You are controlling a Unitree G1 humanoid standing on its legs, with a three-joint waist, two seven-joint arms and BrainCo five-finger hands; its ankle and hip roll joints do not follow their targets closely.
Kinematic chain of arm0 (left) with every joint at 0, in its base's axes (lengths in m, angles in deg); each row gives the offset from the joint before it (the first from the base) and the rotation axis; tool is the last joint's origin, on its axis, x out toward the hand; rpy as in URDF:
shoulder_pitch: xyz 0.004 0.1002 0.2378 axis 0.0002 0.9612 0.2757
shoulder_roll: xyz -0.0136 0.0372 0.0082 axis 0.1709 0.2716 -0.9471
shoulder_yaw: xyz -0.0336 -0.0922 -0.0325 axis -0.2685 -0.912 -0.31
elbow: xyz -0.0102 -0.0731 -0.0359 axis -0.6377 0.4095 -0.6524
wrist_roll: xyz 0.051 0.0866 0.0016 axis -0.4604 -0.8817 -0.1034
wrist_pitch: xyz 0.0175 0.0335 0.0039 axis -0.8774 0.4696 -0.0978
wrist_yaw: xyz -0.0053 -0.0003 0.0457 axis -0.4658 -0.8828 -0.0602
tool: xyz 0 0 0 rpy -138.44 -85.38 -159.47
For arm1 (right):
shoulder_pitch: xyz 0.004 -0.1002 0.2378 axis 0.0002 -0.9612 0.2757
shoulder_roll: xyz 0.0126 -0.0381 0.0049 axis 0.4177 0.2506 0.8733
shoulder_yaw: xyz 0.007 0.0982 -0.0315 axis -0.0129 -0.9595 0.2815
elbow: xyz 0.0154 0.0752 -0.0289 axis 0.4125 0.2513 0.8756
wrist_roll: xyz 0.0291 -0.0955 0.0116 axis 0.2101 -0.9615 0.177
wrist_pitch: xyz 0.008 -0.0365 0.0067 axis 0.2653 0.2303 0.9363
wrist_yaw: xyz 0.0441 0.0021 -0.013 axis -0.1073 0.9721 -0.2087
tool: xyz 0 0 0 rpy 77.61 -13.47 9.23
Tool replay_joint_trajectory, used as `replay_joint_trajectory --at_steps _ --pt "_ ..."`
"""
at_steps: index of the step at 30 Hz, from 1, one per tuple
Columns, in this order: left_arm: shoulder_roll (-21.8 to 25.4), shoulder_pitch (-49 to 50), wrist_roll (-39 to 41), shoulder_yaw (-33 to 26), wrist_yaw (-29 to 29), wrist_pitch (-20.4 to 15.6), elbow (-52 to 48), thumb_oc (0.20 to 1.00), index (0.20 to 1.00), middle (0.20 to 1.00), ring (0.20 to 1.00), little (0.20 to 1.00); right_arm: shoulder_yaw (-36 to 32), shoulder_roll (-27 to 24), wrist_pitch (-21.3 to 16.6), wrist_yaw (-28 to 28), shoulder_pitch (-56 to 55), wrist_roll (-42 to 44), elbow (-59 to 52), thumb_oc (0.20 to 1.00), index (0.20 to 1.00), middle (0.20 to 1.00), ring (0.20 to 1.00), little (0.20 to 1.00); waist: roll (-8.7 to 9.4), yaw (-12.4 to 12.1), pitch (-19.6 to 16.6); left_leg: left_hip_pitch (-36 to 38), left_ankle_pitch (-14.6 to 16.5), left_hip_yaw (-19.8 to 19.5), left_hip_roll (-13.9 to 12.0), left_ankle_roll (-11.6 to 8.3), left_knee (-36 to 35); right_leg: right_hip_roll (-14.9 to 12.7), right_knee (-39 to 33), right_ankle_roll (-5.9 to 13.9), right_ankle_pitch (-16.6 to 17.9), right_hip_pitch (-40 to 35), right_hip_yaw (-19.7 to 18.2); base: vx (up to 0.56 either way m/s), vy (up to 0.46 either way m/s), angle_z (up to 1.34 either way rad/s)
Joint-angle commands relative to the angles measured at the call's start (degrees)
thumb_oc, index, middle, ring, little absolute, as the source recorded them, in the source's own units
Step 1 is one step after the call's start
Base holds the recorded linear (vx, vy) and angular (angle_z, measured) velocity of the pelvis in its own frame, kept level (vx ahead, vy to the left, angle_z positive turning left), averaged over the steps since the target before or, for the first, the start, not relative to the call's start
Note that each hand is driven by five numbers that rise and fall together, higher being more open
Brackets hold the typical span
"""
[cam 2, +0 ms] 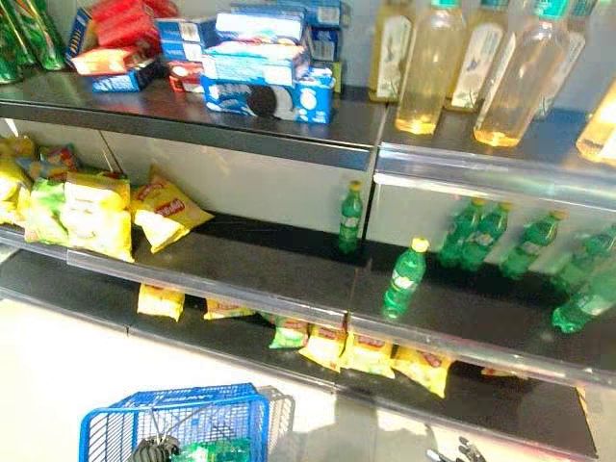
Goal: Pick up the snacks into the basket
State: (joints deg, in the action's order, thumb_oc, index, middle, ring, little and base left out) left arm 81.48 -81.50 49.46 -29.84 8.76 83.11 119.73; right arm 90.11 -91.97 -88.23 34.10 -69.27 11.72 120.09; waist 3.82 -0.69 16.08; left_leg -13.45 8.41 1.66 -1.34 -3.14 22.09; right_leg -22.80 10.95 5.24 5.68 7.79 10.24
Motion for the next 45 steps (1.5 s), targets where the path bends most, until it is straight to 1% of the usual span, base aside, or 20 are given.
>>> replay_joint_trajectory --at_steps 1,4,6,8,10,15,17,18,20,22,24,27,29,31,32,34,37,40,44,45 --pt "3.3 2.7 -4.5 -1.5 -0.7 -2.9 -7.9 0.2 0.2 0.2 0.2 0.2 0.9 0.3 -1.7 0.0 1.5 3.9 -0.7 1.0 1.0 1.0 1.0 1.0 -1.68 0.1 -1.4 0.8 -5.6 -3.7 -1.1 -0.71 -9.4 5.4 2.5 4.86 -1.6 -0.3 -2.2 0.11 0.615 -0.26" --pt "2.3 4.2 -4.7 -2.0 -1.4 -2.5 -7.7 0.2 0.2 0.2 0.2 0.2 2.3 1.2 -2.0 -1.5 0.7 4.1 0.0 1.0 1.0 1.0 1.0 1.0 -1.86 -0.6 -2.2 3.4 -7.1 -2.5 1.6 0.95 -13.8 13.7 8.2 2.75 -9.2 0.9 0.6 0.09 0.453 -0.23" --pt "1.8 4.4 -4.6 -2.3 -1.7 -2.4 -7.4 0.2 0.2 0.2 0.2 0.2 3.1 1.7 -1.9 -2.2 0.2 4.0 0.9 1.0 1.0 1.0 1.0 1.0 -1.62 -0.2 -2.4 4.9 -7.4 -2.4 2.9 1.59 -15.4 19.2 10.3 2.15 -11.8 2.1 -0.6 0.08 0.295 -0.34" --pt "0.7 4.6 -4.9 -2.2 -1.5 -2.4 -6.5 0.2 0.2 0.2 0.2 0.2 3.6 1.5 -2.0 -2.3 -0.4 3.2 1.9 1.0 1.0 1.0 1.0 1.0 -1.0 0.5 -2.7 6.3 -7.7 -3.0 5.0 1.98 -16.5 23.0 8.6 0.85 -12.6 2.1 -3.4 0.08 0.199 -0.19" --pt "0.4 4.7 -4.8 -2.2 -1.3 -2.4 -6.2 0.2 0.2 0.2 0.2 0.2 3.3 1.3 -2.1 -2.1 -1.0 3.4 1.9 1.0 1.0 1.0 1.0 1.0 -0.89 0.7 -2.8 6.6 -7.5 -3.0 5.6 2.05 -16.6 23.4 7.1 0.35 -12.5 1.2 -4.1 0.03 0.072 0.21" --pt "-0.7 5.7 -3.5 -3.6 -0.3 -2.8 -7.4 0.2 0.2 0.2 0.2 0.2 3.3 0.1 -1.9 -1.7 -1.0 0.9 1.0 1.0 1.0 1.0 1.0 1.0 -1.61 0.3 -2.6 4.7 -6.9 -1.5 7.1 0.89 -12.3 21.6 -1.1 0.34 -11.1 -2.1 -3.0 0.01 0.011 0.18" --pt "-0.5 5.5 -2.4 -3.6 -1.3 -2.9 -9.1 0.2 0.2 0.2 0.2 0.2 2.9 -1.7 -2.1 -1.8 -1.1 0.6 -1.7 1.0 1.0 1.0 1.0 1.0 -2.01 0.9 -0.8 -0.2 -10.1 0.1 5.8 -4.16 -0.7 20.8 -3.2 -0.53 -10.9 -3.5 -3.1 -0.03 0.056 0.24" --pt "-0.6 5.6 -2.2 -3.7 -1.3 -2.9 -9.4 0.2 0.2 0.2 0.2 0.2 2.8 -2.1 -2.1 -1.7 -1.0 0.6 -2.1 1.0 1.0 1.0 1.0 1.0 -2.22 0.7 -0.2 -1.0 -11.0 -0.2 4.8 -5.13 1.6 20.9 -3.3 -0.86 -11.2 -4.0 -3.4 -0.04 0.065 0.44" --pt "-0.9 5.6 -2.0 -3.8 -0.5 -3.1 -9.2 0.2 0.2 0.2 0.2 0.2 3.2 -2.7 -2.0 -1.5 -0.5 0.2 -2.6 1.0 1.0 1.0 1.0 1.0 -2.28 0.2 0.6 -1.8 -10.4 -2.0 3.5 -4.03 3.7 20.6 -2.7 -1.29 -11.7 -4.9 -4.1 0.02 0.059 0.18" --pt "-0.8 5.9 -1.7 -4.2 0.0 -2.9 -8.7 0.2 0.2 0.2 0.2 0.2 3.3 -2.5 -1.9 -1.4 -0.3 0.2 -2.8 1.0 1.0 1.0 1.0 1.0 -1.9 0.4 -0.2 -1.2 -9.1 -1.9 -2.1 -2.09 -3.0 19.7 -2.9 -0.2 -12.5 -5.3 -4.1 0.12 0.119 -0.25" --pt "-0.3 6.1 -1.7 -4.0 0.1 -2.8 -8.9 0.2 0.2 0.2 0.2 0.2 3.4 -2.4 -1.9 -1.2 -0.2 0.6 -3.4 1.0 1.0 1.0 1.0 1.0 -2.25 0.1 -1.1 0.0 -12.0 -4.2 -6.2 -1.86 -12.0 19.7 -2.5 0.6 -12.8 -4.7 -4.4 0.14 0.186 -0.35" --pt "0.3 5.7 -2.2 -3.7 0.7 -2.8 -8.1 0.2 0.2 0.2 0.2 0.2 4.0 -3.0 -2.2 -0.9 0.6 0.8 -3.5 1.0 1.0 1.0 1.0 1.0 -2.69 -0.6 -1.8 -0.5 -16.0 -15.0 -8.9 -3.91 -18.0 18.9 -3.6 1.59 -13.5 -5.9 -8.3 0.16 0.286 -0.05" --pt "0.6 5.4 -2.2 -3.8 0.8 -2.7 -7.8 0.2 0.2 0.2 0.2 0.2 3.7 -3.3 -2.2 -0.9 1.0 1.4 -3.9 1.0 1.0 1.0 1.0 1.0 -3.1 -0.1 -2.1 -0.3 -16.8 -15.0 -10.1 -5.42 -17.8 17.2 -3.5 2.42 -13.4 -6.3 -9.4 0.15 0.406 0.09" --pt "0.9 5.2 -2.2 -3.6 0.4 -3.0 -8.7 0.2 0.2 0.2 0.2 0.2 3.0 -3.5 -2.1 -1.1 1.1 1.6 -5.1 1.0 1.0 1.0 1.0 1.0 -2.82 0.1 -2.2 -0.3 -14.2 -13.5 -9.5 -5.69 -14.4 14.5 -3.5 3.92 -12.6 -6.4 -9.8 0.13 0.537 -0.33" --pt "1.5 4.9 -1.7 -2.7 0.1 -3.3 -9.8 0.2 0.2 0.2 0.2 0.2 2.3 -3.3 -2.1 -1.1 1.1 1.7 -6.0 1.0 1.0 1.0 1.0 1.0 -2.29 0.8 -2.1 -0.8 -10.8 -10.7 -7.9 -5.37 -11.4 10.8 -3.9 5.65 -11.0 -6.7 -10.4 0.12 0.459 -0.5" --pt "2.0 4.8 -2.1 -1.8 -0.3 -3.2 -10.8 0.2 0.2 0.2 0.2 0.2 2.2 -3.5 -1.6 -0.9 1.4 1.0 -6.0 1.0 1.0 1.0 1.0 1.0 -1.91 0.9 -1.8 -0.8 -8.1 -9.6 -6.6 -4.59 -9.6 9.1 -3.5 6.29 -9.8 -6.2 -11.1 0.09 0.402 -0.15" --pt "4.0 3.2 -3.9 -0.3 -0.4 -3.5 -11.9 0.2 0.2 0.2 0.2 0.2 1.3 -2.5 -1.8 0.2 2.8 1.1 -6.2 1.0 1.0 1.0 1.0 1.0 -0.9 1.8 -0.4 -2.3 -4.9 -6.0 -3.6 -2.6 -6.0 5.2 -1.4 6.69 -1.7 -2.2 -12.8 0.02 0.414 -0.13" --pt "4.9 2.9 -4.6 -0.7 -0.1 -3.5 -11.9 0.2 0.2 0.2 0.2 0.2 2.9 -1.7 -1.5 0.5 5.0 0.7 -5.4 1.0 1.0 1.0 1.0 1.0 -1.4 1.1 0.5 -2.1 -4.3 -4.1 -2.8 -1.33 -6.5 4.7 -2.3 5.88 1.7 0.8 -11.1 0.02 0.409 -0.37" --pt "4.6 4.2 -4.5 -1.6 -0.7 -3.5 -11.6 0.2 0.2 0.2 0.2 0.2 4.5 -1.6 -1.7 -0.5 5.8 0.9 -5.2 1.0 1.0 1.0 1.0 1.0 -1.07 0.7 0.1 1.0 -4.9 -2.7 0.3 0.3 -11.1 11.7 -4.5 4.64 -3.3 2.5 -8.2 0.1 0.258 -0.64" --pt "4.6 4.2 -4.5 -1.6 -0.7 -3.5 -11.6 0.2 0.2 0.2 0.2 0.2 4.5 -1.6 -1.7 -0.5 5.8 0.9 -5.2 1.0 1.0 1.0 1.0 1.0 -1.07 0.7 0.2 1.0 -4.8 -2.7 0.2 0.3 -11.1 11.7 -4.5 4.64 -3.3 2.4 -8.2 0.07 0.141 -0.57"
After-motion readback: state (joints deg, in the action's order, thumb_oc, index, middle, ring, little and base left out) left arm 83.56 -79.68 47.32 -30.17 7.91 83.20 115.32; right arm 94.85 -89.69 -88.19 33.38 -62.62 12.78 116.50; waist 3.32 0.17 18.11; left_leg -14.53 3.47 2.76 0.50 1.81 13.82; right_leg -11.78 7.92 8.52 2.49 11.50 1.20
